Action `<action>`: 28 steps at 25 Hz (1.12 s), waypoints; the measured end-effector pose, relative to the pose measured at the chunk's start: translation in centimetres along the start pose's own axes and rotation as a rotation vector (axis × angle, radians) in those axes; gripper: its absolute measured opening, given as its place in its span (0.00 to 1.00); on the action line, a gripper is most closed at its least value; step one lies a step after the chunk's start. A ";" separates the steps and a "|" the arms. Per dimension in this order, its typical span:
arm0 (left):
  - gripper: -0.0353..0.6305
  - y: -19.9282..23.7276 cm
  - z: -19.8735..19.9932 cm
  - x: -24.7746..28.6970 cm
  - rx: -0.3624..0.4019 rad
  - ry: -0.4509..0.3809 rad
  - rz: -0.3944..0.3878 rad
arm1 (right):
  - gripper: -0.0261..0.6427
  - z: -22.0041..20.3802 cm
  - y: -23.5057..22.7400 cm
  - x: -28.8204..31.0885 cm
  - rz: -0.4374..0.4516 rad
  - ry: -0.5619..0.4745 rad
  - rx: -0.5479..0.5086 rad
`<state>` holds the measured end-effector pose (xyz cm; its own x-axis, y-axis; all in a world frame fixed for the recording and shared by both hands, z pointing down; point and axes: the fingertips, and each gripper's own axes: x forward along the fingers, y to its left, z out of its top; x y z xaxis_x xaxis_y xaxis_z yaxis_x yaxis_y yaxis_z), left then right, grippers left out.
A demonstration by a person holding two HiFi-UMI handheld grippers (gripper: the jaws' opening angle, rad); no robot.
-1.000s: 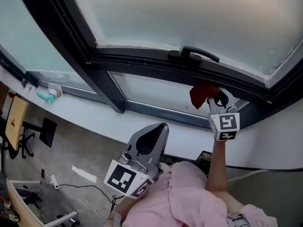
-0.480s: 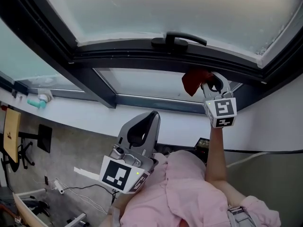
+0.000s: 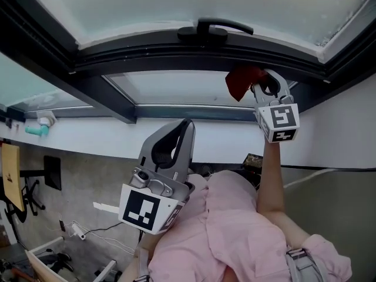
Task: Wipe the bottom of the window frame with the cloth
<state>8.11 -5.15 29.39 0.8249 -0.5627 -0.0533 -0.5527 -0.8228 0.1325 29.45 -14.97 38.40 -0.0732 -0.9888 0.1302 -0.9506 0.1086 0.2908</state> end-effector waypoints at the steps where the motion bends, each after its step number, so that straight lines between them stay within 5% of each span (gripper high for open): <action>1: 0.05 0.1 0.0 0.1 -0.003 -0.001 -0.006 | 0.14 0.0 -0.1 0.0 -0.005 0.001 0.000; 14: 0.05 0.3 -0.8 2.0 -0.055 0.025 -0.117 | 0.14 -0.6 -2.0 -1.0 -0.067 0.031 -0.009; 28: 0.05 1.0 -0.2 2.3 -0.058 0.012 -0.125 | 0.14 -1.6 -4.6 -2.3 -0.163 0.074 0.011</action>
<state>9.43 -7.26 29.59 0.8885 -0.4548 -0.0614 -0.4379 -0.8802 0.1830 34.47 -13.06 38.33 0.1040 -0.9829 0.1520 -0.9515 -0.0538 0.3031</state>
